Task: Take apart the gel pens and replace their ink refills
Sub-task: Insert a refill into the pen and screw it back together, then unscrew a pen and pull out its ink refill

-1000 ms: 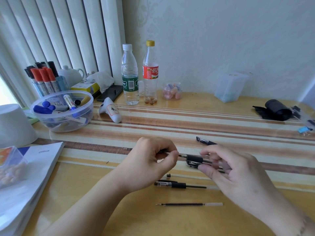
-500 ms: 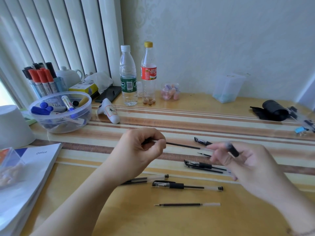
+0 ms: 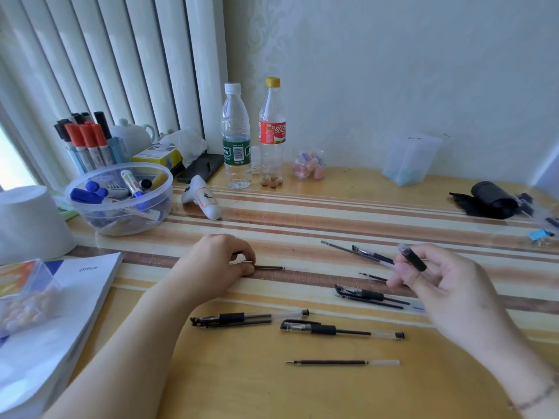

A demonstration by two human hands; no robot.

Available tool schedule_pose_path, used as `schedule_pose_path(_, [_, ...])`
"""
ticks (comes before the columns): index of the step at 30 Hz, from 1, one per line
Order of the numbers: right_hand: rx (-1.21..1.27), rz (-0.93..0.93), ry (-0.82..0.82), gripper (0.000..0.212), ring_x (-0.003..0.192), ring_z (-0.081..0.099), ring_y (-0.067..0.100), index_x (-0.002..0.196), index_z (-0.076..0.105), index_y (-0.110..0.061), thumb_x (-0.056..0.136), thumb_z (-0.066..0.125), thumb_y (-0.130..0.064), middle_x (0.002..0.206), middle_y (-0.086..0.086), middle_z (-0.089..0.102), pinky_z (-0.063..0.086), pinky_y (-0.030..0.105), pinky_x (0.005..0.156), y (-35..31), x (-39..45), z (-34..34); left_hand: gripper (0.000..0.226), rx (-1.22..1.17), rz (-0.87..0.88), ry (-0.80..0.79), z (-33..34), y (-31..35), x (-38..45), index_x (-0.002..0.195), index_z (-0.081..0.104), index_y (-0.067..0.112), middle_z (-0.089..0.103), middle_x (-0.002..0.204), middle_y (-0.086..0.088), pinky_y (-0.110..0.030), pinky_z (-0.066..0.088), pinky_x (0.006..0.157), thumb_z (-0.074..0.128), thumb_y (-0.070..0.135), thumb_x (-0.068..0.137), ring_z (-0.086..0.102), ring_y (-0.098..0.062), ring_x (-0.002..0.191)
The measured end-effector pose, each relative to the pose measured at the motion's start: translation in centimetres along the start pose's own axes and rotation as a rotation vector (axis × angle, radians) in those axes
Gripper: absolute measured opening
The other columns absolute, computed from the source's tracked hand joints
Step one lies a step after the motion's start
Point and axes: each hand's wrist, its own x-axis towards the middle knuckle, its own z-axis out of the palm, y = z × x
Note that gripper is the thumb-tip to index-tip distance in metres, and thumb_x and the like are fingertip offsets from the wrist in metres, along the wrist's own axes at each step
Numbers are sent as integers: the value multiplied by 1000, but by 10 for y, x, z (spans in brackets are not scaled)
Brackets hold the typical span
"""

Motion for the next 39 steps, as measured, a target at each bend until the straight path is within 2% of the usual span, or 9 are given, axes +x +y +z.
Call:
schedule_pose_path(3, [24,1,23,17,36,40,3,97,63,-41,90,60,-26,77,-24,73,40,22,43,-2,1,1,5,44,41,29,3,2,1,88,66,34,58,90,13,-33,49,81,65,29,86,54,-12,92])
schedule_pose_path(5, [47,28,66,14,63,63,-3,89,68,-38,90,59,-28,82,-25,73,48,22,56,-7,4,1,8,109,101,65,7,2,1,92,67,29,60,92,12,-32,45,80,61,25,89,53,-14,92])
schedule_pose_path(9, [-87,87,47,24,77,66,36,72,71,-34,91,57,-28,73,-3,74,52,40,80,-9,13,7,11,110,106,349,0,-6,3,87,66,23,64,88,8,-37,41,74,57,18,92,57,-22,86])
schedule_pose_path(12, [-241,86,-84,31,80,67,19,68,64,-30,96,51,-27,75,-9,72,47,29,62,-15,19,19,12,-94,17,546,-14,-11,5,88,67,17,64,84,1,-40,47,70,57,14,92,56,-26,82])
schedule_pose_path(14, [-419,4,-189,23,64,63,5,80,58,-31,98,46,-22,70,-14,69,43,25,49,-27,25,30,14,-171,-32,594,-20,-14,6,90,68,16,64,85,1,-37,46,67,55,13,93,56,-24,83])
schedule_pose_path(19, [-589,-197,-284,15,49,48,2,101,58,-32,96,46,-26,62,-17,54,31,23,42,-63,44,76,13,-302,-117,688,-28,-19,7,92,67,17,64,88,4,-27,33,65,55,13,94,55,-21,84])
schedule_pose_path(29, [-736,-318,-393,22,77,60,18,112,54,-38,94,43,-34,81,-10,64,49,31,63,-59,46,108,13,-286,-97,688,-27,-14,7,89,68,21,56,86,5,-39,37,76,58,13,93,47,-24,87])
schedule_pose_path(34, [-561,-356,-323,41,49,45,4,100,54,-41,84,34,-73,53,-9,49,32,24,44,-57,40,87,16,-225,-63,582,-18,-7,7,90,64,26,47,88,8,-33,21,74,52,18,97,34,-18,86])
schedule_pose_path(39, [-232,-256,-200,46,38,34,9,113,54,-41,91,18,-61,44,-5,42,29,28,44,-32,18,48,17,-185,73,534,-10,7,5,92,63,25,48,92,8,-35,26,73,48,21,99,35,-19,87])
